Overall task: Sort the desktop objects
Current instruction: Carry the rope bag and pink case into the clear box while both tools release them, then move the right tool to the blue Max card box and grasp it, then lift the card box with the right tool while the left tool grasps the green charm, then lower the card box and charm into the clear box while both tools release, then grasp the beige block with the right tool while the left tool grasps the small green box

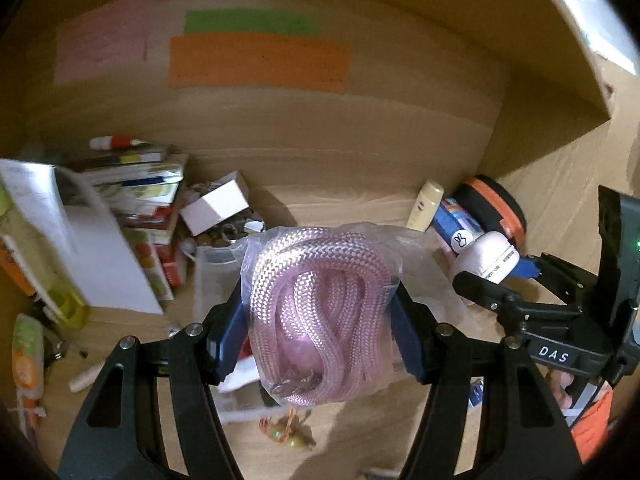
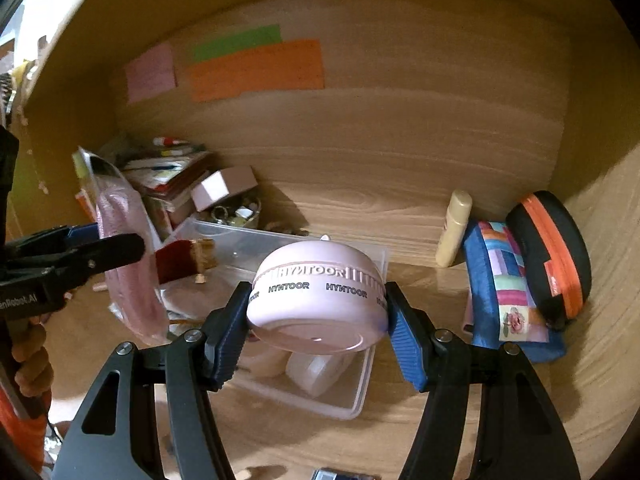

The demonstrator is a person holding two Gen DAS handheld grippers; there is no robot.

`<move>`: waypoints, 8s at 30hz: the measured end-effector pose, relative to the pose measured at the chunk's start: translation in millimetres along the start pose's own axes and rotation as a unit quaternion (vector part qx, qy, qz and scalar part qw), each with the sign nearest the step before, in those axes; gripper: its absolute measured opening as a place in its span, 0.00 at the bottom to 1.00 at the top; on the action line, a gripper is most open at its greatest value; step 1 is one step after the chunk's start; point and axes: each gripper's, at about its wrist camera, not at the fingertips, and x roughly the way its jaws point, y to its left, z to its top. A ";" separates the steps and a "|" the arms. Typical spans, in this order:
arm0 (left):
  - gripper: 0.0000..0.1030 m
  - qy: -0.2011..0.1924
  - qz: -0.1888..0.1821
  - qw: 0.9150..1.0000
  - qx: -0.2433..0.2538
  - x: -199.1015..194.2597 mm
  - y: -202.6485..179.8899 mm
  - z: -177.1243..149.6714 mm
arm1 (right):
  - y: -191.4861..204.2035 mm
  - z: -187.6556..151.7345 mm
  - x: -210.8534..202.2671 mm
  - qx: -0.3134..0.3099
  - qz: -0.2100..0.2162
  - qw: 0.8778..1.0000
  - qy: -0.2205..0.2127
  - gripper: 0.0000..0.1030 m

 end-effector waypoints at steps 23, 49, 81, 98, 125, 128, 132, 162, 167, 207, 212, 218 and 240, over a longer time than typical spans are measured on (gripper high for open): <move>0.60 0.070 0.035 0.997 -0.013 82.4 31.3 -16.5 | -9.7 12.6 86.6 -0.017 -0.030 0.995 0.088 0.59; 0.80 0.013 0.021 1.000 0.018 26.6 12.1 -5.1 | -0.5 14.1 39.7 -0.025 -0.038 0.997 0.056 0.75; 0.92 0.090 0.088 0.992 0.033 -9.3 31.0 -102.0 | -26.6 -105.4 -30.0 0.034 -0.068 0.993 0.089 0.83; 0.92 0.180 0.056 0.981 0.045 40.5 26.5 -128.7 | -16.7 -136.2 -16.9 0.023 -0.063 0.988 0.140 0.83; 0.50 0.127 0.116 0.985 -0.009 39.5 25.3 -122.4 | -9.5 -130.3 0.6 0.008 -0.029 0.990 0.137 0.43; 0.21 0.126 0.100 0.987 0.016 38.3 15.2 -120.7 | -10.1 -128.3 -4.4 0.011 -0.028 0.991 0.132 0.43; 0.17 0.126 0.082 0.988 0.030 38.2 14.0 -122.0 | -10.4 -123.7 -12.6 0.014 -0.030 0.992 0.120 0.43; 0.17 0.011 0.065 0.998 0.014 -34.1 30.6 -63.4 | 3.2 -32.5 -21.3 -0.001 -0.001 1.000 0.020 0.43; 0.17 0.032 0.065 0.997 0.005 -12.3 43.1 -63.5 | -4.4 -24.9 -2.5 0.004 -0.005 1.000 0.031 0.43; 0.90 -0.011 0.083 0.995 0.055 -45.9 17.0 -79.8 | 26.9 -35.9 -15.4 -0.069 -0.038 0.996 0.029 0.79; 0.92 0.002 0.091 0.994 0.057 -52.3 13.0 -90.3 | 37.7 -56.8 -31.0 -0.086 -0.023 0.995 0.032 0.79; 0.93 0.043 0.078 0.994 0.065 -52.9 6.9 -114.8 | 50.7 -91.3 -44.6 -0.144 -0.018 0.989 0.042 0.80; 0.93 0.139 0.022 0.986 0.090 -12.5 -39.7 -167.1 | 55.7 -134.4 0.3 -0.180 0.064 0.973 0.133 0.54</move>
